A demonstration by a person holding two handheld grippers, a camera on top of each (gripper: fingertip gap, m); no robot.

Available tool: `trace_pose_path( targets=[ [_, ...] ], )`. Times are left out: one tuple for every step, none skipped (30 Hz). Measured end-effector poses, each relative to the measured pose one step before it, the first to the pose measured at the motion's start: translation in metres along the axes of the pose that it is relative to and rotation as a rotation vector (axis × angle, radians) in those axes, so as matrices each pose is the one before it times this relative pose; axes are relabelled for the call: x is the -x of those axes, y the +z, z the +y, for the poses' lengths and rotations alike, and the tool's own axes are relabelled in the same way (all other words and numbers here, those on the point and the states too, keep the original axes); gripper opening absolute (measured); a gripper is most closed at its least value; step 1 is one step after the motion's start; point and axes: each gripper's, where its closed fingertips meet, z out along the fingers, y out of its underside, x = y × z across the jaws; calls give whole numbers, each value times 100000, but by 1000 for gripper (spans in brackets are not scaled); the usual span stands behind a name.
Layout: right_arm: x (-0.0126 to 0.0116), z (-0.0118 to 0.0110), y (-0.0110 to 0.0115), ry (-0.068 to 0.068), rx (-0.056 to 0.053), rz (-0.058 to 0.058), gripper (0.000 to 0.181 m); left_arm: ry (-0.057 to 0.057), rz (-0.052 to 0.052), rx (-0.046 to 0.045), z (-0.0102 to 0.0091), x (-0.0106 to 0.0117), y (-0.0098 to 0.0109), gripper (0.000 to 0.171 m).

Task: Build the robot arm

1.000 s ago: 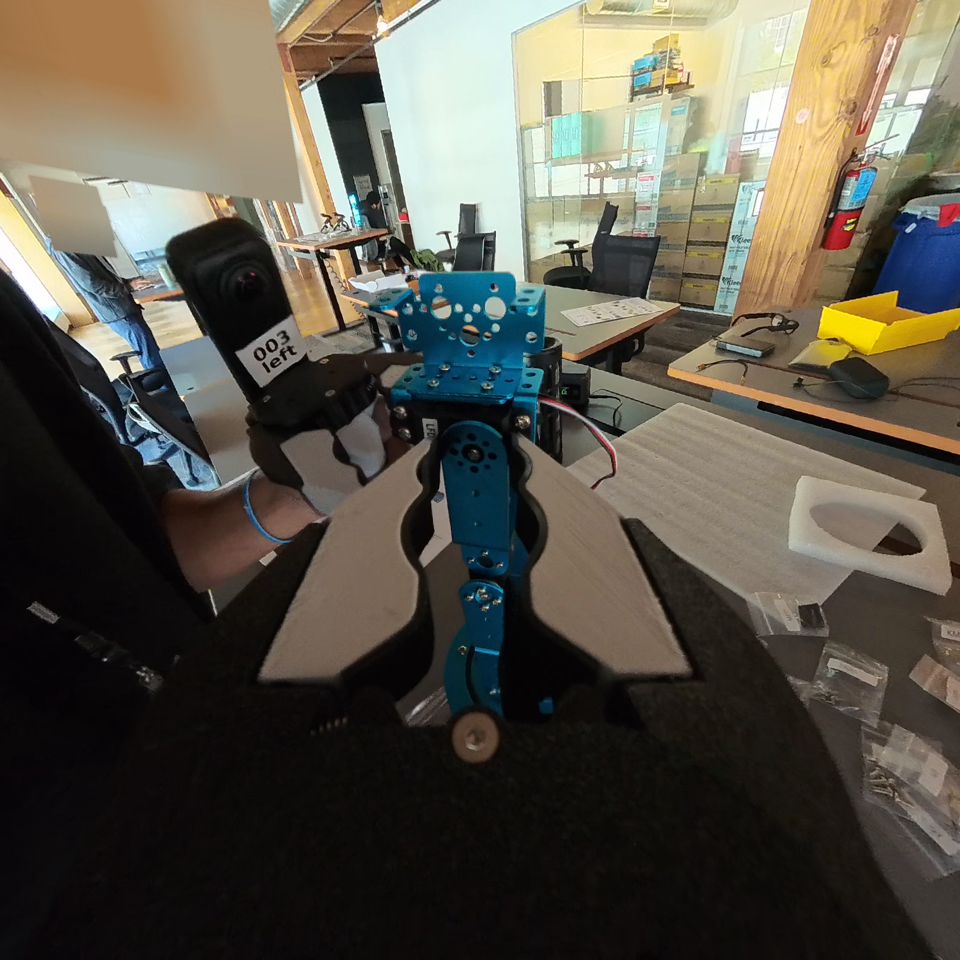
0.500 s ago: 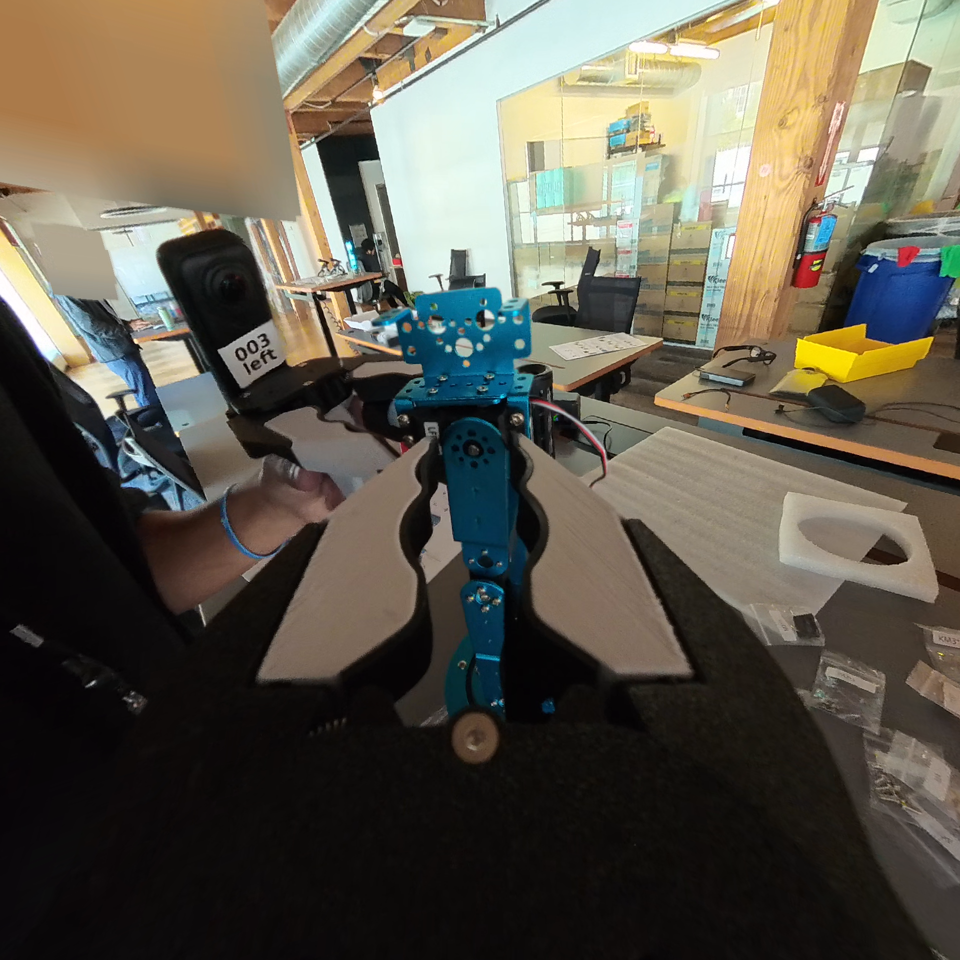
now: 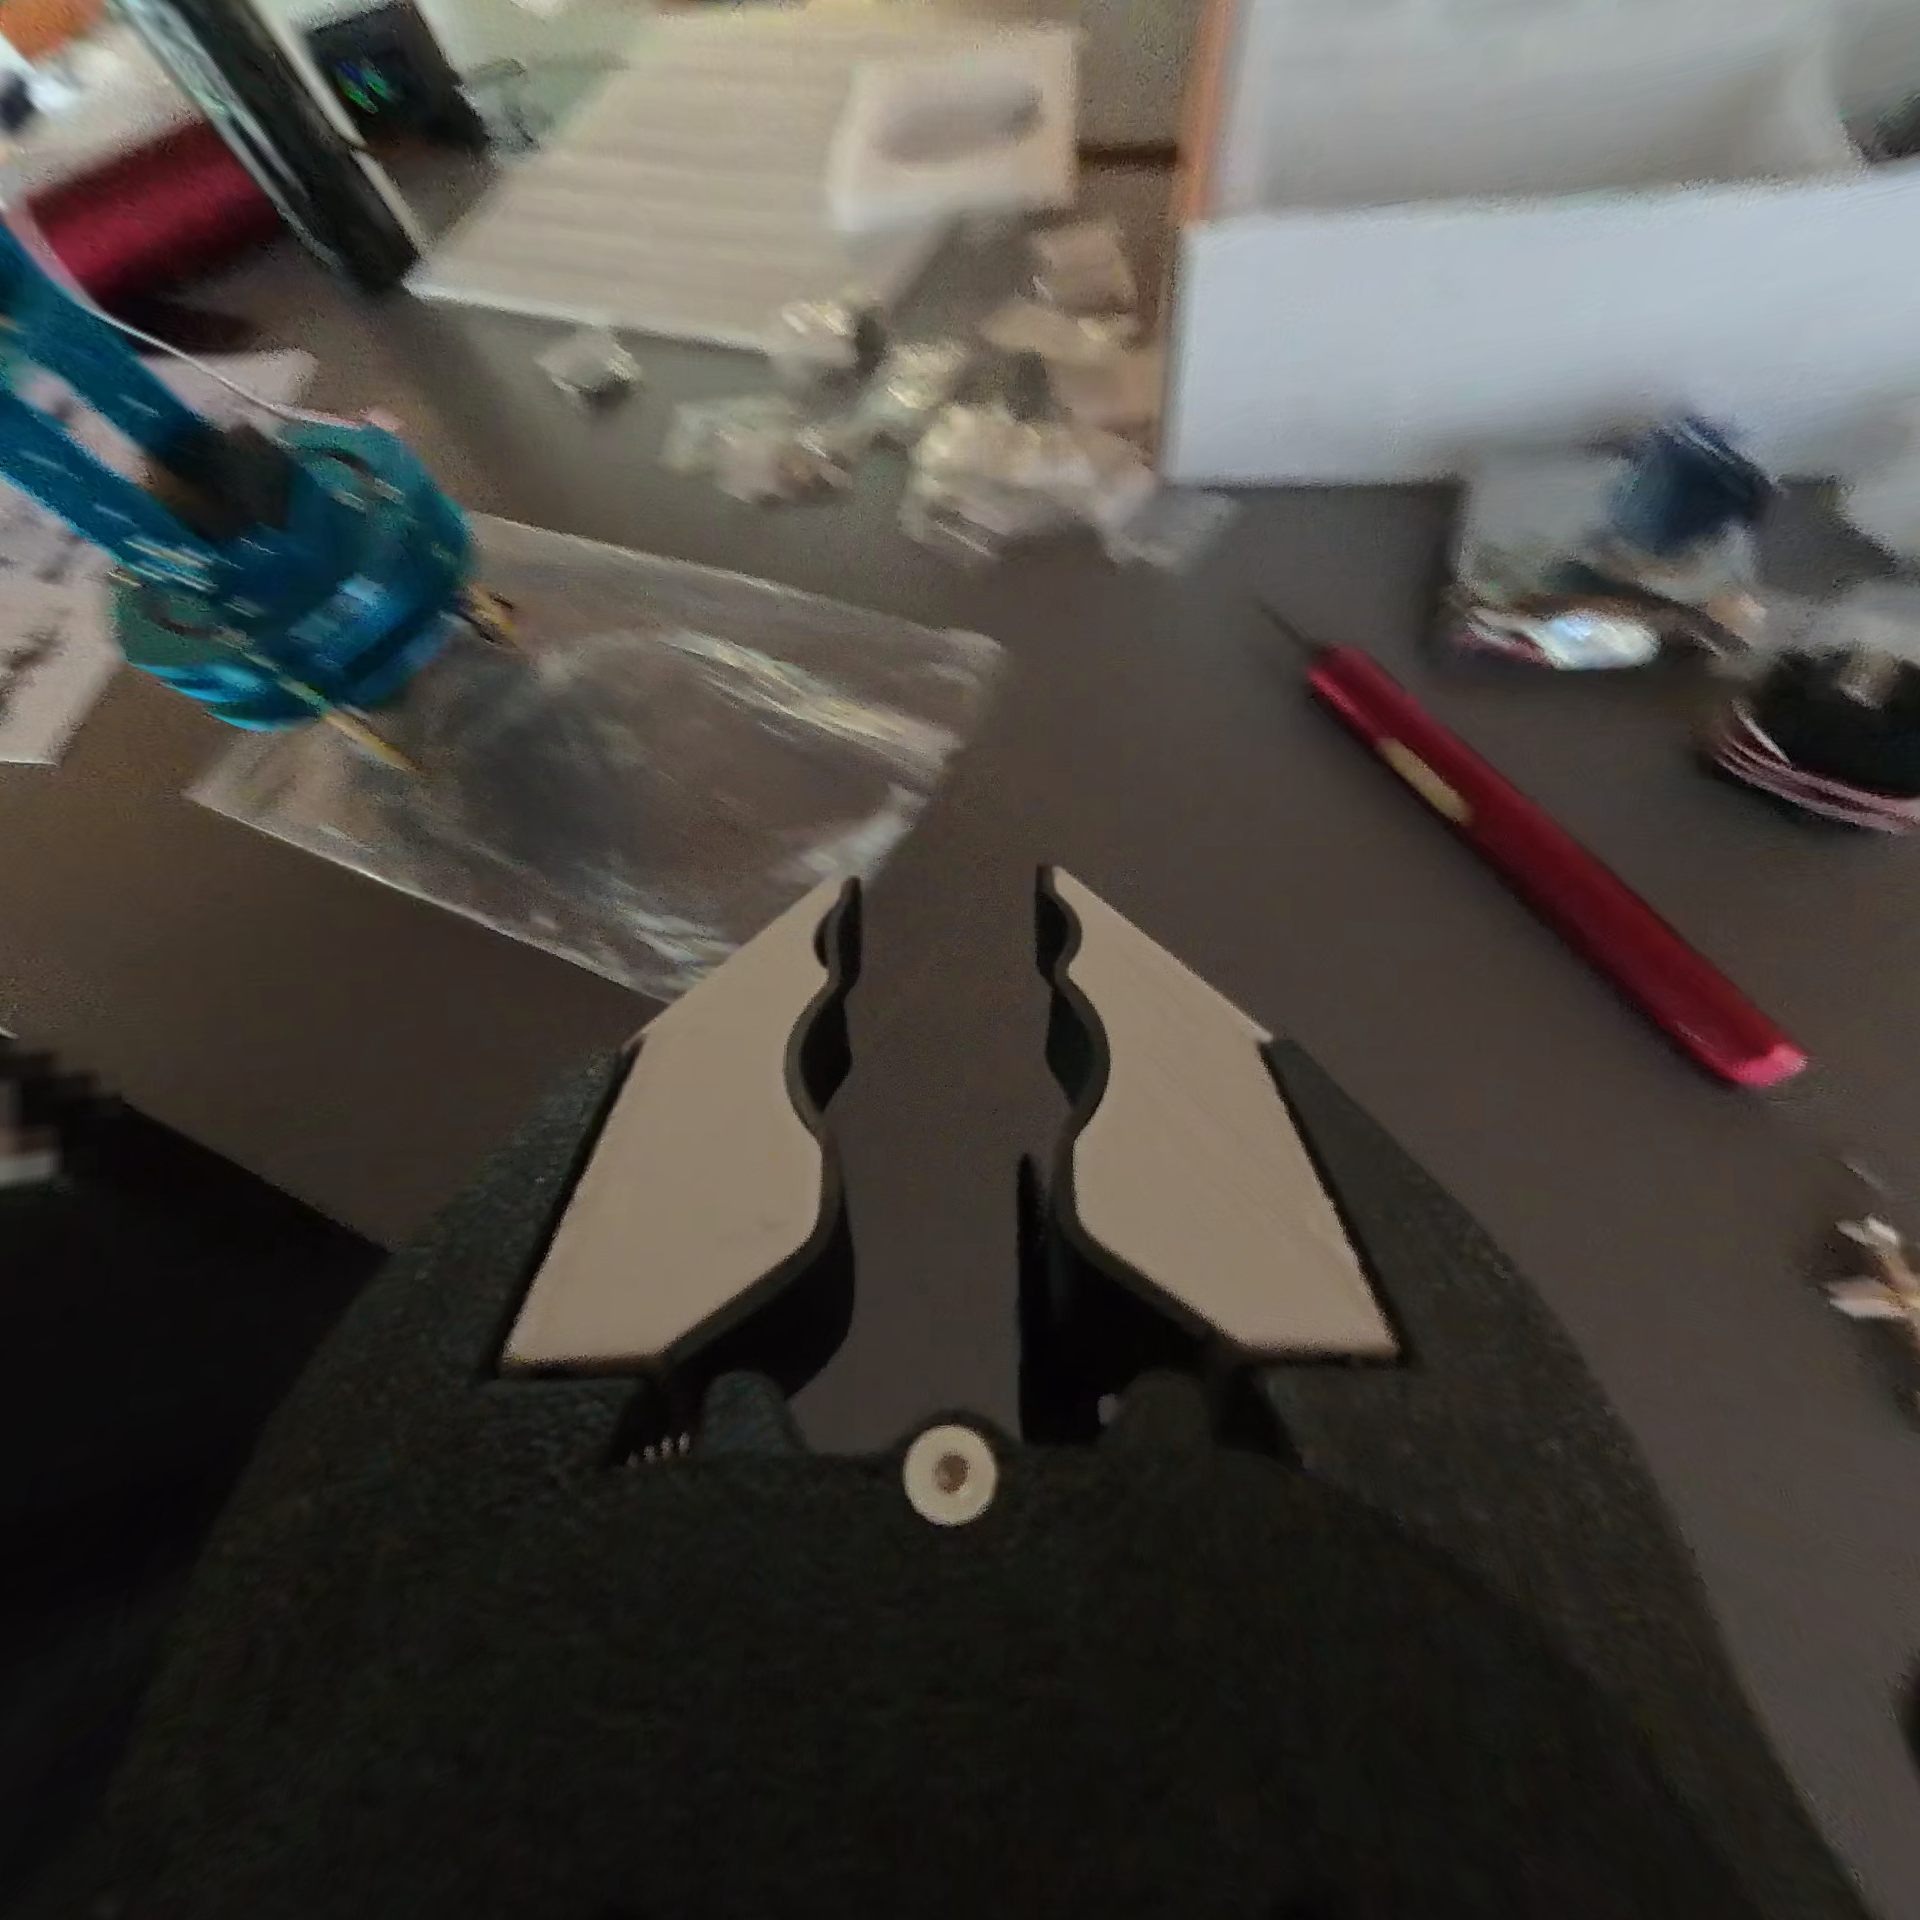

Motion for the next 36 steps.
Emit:
trace_pose_path(
  targets=[
    [-2267, 990, 5, -66, 2958, 106, 34, -3828, 350, 4461, 1381, -1872, 917, 57],
    [-2028, 591, 246, -879, 1709, -672, 35, -3766, -217, 3350, 986, -1930, 1247, 57],
    [-1699, 135, 385, -630, 169, -1830, 35, -3092, -264, 1539, 505, -2038, 1523, 57],
    [-1185, -160, 420, -306, -473, -3732, 35, -2808, 1534, 919, 163, -2362, 1731, 57],
    [-815, -164, 303, -1230, 26, -4879, 35, -2453, 2671, 644, -107, -2407, 1857, 57],
    [-1361, -110, 70, -1945, 374, -648, 35, -2149, 2351, -190, -342, -2141, 1948, 57],
    [-1853, -130, -144, -1622, -488, 3138, 35, -1669, 2485, -1, -449, -1919, 2016, 57],
    [-1573, -188, -149, -2054, -1030, 1492, 36, -167, 3005, 610, -499, -1788, 2009, 57],
    [-1278, 5, 51, -2619, 347, 47, 36, 1591, 2197, -87, -667, -1418, 2004, 57],
    [-1113, 489, 387, -3979, 3715, -57, 37, 3845, 1079, 700, -674, -993, 2033, 57],
    [-800, 702, 586, -4883, 5237, -452, 40, 6119, -587, 2486, -619, -483, 2018, 57],
    [-433, 617, 636, -4931, 4356, -1313, 42, 7663, -1655, 2378, -791, -57, 1940, 57],
    [-281, 470, 591, -4303, 3338, -1256, 42, 9674, -2291, 2471, -899, 362, 1928, 55],
    [-148, 400, 533, -3519, 2765, -1223, 42, 10261, -5049, 1891, -1131, 1037, 1963, 53],
    [108, 455, 566, -2525, 3117, -2398, 40, 9374, -4700, 894, -1237, 1221, 2046, 52],
    [54, 552, 585, -1591, 3526, -1841, 40, 8498, -2660, 1806, -1012, 1057, 2203, 51],
    [5, 500, 475, -1226, 2855, -1304, 41, 7651, -2435, 1439, -947, 1094, 2241, 51],
    [-11, -401, -14, 721, -2919, -1384, 32, 7035, -801, 1436, -666, 847, 2229, 51],
    [11, 104, 89, 261, 576, -1617, 29, 7039, 1273, 4113, -148, 473, 2138, 52],
    [-1, 34, -22, -164, 290, -1204, 22, 7900, 324, 3868, -69, 483, 1840, 55],
    [62, -33, 6, -1818, 661, -1112, 20, 7558, 2171, 2850, 33, 65, 1570, 60],
    [55, -19, 9, -3012, 1223, -675, 20, 5866, 3422, 2907, 236, -199, 1394, 61],
    [224, -60, -42, -961, 1467, -2789, 20, 5146, 1980, 2332, 322, -99, 1218, 63],
    [479, -475, -197, 1838, -1147, -5528, 19, 5880, 360, 2904, 484, -32, 1076, 67],
    [673, -846, -431, 1743, -3396, -6438, 19, 6491, -649, 2293, 387, -87, 906, 69],
    [561, -773, -573, -38, -1935, -4182, 19, 5982, -1798, 1355, 243, -57, 719, 69],
    [422, -502, -585, -2063, 737, -1984, 20, 4768, -727, 1293, 183, -286, 514, 67],
    [227, -559, -601, -1977, 555, -188, 19, 1852, -454, -3387, -620, -244, -53, 57],
    [132, -689, -621, -779, -652, -158, 19, 1160, -2421, -274, -178, 85, -44, 52],
    [49, -628, -587, -370, -694, -344, 19, 1190, -1417, -136, -125, -85, -80, 42],
    [31, -654, -573, -237, -897, -503, 20, 1169, -1515, -989, -209, -144, -119, 27],
    [116, -640, -548, -170, -661, -1141, 21, 1605, -4430, -1599, -286, 266, -201, 25],
    [120, -572, -471, -647, -114, -714, 20, -1022, -4213, -1481, -275, 410, -308, 25],
    [185, -504, -361, -633, 118, -620, 20, -3918, -1811, -935, -192, 386, -430, 24],
    [223, -687, -380, -502, -1360, -36, 20, -4466, -2309, -1277, -118, 694, -612, 23],
    [333, -1039, -527, -1428, -3907, 566, 21, -3807, -5414, -2171, -118, 1210, -809, 21]
  ],
)
